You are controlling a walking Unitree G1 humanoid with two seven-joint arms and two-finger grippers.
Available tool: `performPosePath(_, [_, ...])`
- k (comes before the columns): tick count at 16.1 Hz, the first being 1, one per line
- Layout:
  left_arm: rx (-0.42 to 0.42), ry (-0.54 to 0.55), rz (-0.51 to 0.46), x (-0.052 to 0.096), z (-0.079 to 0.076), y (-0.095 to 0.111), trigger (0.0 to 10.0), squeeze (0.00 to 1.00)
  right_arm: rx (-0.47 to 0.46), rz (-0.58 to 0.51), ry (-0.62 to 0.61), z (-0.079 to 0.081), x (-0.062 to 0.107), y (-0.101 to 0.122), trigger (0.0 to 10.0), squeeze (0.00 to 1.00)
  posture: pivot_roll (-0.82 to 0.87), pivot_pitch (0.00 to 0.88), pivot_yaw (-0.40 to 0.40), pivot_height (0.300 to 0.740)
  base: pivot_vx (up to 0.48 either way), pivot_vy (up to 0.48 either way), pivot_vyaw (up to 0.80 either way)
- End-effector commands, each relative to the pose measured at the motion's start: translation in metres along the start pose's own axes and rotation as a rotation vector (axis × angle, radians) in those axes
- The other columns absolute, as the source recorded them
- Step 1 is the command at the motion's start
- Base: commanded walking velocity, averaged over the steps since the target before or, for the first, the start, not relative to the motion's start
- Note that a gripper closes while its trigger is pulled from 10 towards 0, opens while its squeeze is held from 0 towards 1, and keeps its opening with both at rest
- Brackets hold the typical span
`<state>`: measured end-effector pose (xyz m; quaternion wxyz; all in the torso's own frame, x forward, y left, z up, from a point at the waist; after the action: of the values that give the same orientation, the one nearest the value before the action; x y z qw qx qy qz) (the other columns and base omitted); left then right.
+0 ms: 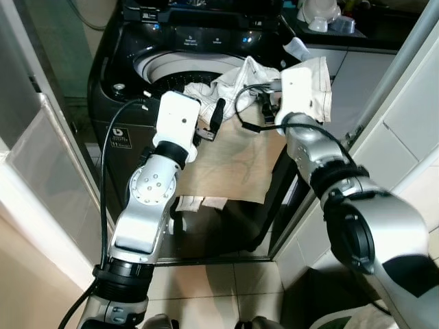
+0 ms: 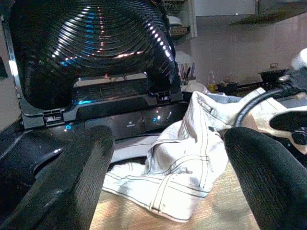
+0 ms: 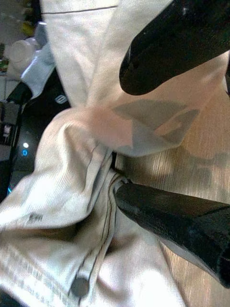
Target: Clothes washing
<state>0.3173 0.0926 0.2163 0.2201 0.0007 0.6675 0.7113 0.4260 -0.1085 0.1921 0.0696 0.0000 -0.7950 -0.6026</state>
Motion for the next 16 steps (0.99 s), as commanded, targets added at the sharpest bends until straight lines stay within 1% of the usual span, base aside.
performPosePath(1, [0.003, -0.011, -0.003, 0.0, -0.005, 0.003, 10.0, 0.0, 0.039, 0.0, -0.001, -0.003, -0.002, 0.009, 10.0, 0.0, 0.07, 0.0, -0.093, 0.74, 0.0, 0.0, 0.0])
performPosePath(2, [0.004, -0.012, 0.002, 0.001, -0.005, 0.002, 10.0, 0.0, 0.045, -0.004, 0.03, 0.004, -0.003, 0.016, 10.0, 0.0, 0.07, 0.0, -0.093, 0.74, 0.0, 0.0, 0.0])
performPosePath(3, [0.004, -0.013, 0.005, 0.002, -0.005, 0.002, 10.0, 0.0, 0.043, -0.003, 0.038, 0.007, -0.003, 0.018, 10.0, 0.0, 0.07, 0.0, -0.093, 0.74, 0.0, 0.0, 0.0])
performPosePath(4, [0.002, -0.011, 0.008, 0.002, -0.005, 0.003, 10.0, 0.0, 0.09, -0.079, 0.027, 0.008, -0.003, 0.035, 10.0, 0.0, 0.09, 0.0, -0.095, 0.74, 0.0, 0.0, 0.0])
performPosePath(5, [-0.001, -0.009, 0.009, 0.002, -0.004, 0.003, 10.0, 0.0, 0.109, -0.161, -0.01, 0.004, -0.003, 0.052, 10.0, 0.0, 0.09, 0.0, -0.094, 0.74, 0.0, 0.0, 0.0])
performPosePath(6, [-0.001, -0.008, 0.01, 0.002, -0.004, 0.003, 10.0, 0.0, 0.102, -0.213, -0.048, -0.001, -0.003, 0.061, 10.0, 0.0, 0.09, 0.0, -0.096, 0.74, 0.0, 0.0, 0.0])
performPosePath(7, [-0.004, -0.008, 0.009, 0.001, -0.003, 0.003, 10.0, 0.0, 0.098, -0.296, -0.094, -0.009, -0.001, 0.078, 10.0, 0.0, 0.08, 0.0, -0.095, 0.74, 0.0, 0.0, 0.0])
performPosePath(8, [-0.004, -0.007, 0.009, 0.001, -0.003, 0.003, 10.0, 0.0, 0.1, -0.328, -0.115, -0.013, 0.0, 0.084, 10.0, 0.0, 0.08, 0.0, -0.095, 0.74, 0.0, 0.0, 0.0])
performPosePath(9, [-0.008, -0.006, 0.013, 0.0, -0.003, 0.002, 10.0, 0.0, 0.023, -0.324, -0.106, -0.018, 0.0, 0.083, 10.0, 0.0, 0.06, 0.0, -0.093, 0.74, 0.0, 0.0, 0.0])
performPosePath(11, [-0.014, -0.008, 0.02, -0.001, -0.003, 0.001, 10.0, 0.0, -0.137, -0.279, -0.093, -0.024, 0.0, 0.066, 10.0, 0.0, 0.05, 0.0, -0.09, 0.74, 0.0, 0.0, 0.0])
performPosePath(12, [-0.013, -0.012, 0.017, -0.001, -0.003, 0.001, 10.0, 0.0, -0.166, -0.28, -0.099, -0.024, 0.0, 0.057, 10.0, 0.0, 0.03, 0.0, -0.08, 0.74, 0.0, 0.0, 0.0])
performPosePath(13, [-0.006, -0.019, 0.015, -0.003, -0.005, 0.001, 10.0, 0.0, -0.187, -0.326, -0.08, -0.018, 0.003, 0.051, 10.0, 0.0, 0.03, 0.0, -0.077, 0.74, 0.0, 0.0, 0.0])
performPosePath(14, [-0.003, -0.03, 0.012, -0.003, -0.007, 0.002, 10.0, 0.0, -0.189, -0.39, -0.062, -0.011, 0.007, 0.049, 10.0, 0.0, 0.02, 0.0, -0.071, 0.74, 0.0, 0.0, 0.0])
performPosePath(15, [-0.003, -0.031, 0.011, -0.003, -0.007, 0.002, 10.0, 0.0, -0.19, -0.409, -0.053, -0.008, 0.009, 0.049, 10.0, 0.0, 0.02, 0.0, -0.071, 0.74, 0.0, 0.0, 0.0])
performPosePath(16, [0.012, -0.036, -0.012, -0.004, -0.006, 0.005, 10.0, 0.0, -0.097, -0.537, -0.016, 0.004, 0.021, 0.049, 10.0, 0.0, -0.01, 0.0, -0.059, 0.74, 0.0, 0.0, 0.0])
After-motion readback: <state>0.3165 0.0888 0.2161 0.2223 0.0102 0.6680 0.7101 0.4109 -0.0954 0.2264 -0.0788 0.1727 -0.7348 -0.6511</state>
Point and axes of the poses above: a point about 5 cm out from each wrist's last joint towards the gripper, its own x axis pointing back from the gripper into the wrist, its own y axis along the axis of the wrist's last joint, z = x × y, the point moved 1 cm from there along -x, pointing out of the wrist towards the gripper, and after that the axes turned 7 degrees about x, right-handed, at the moved point
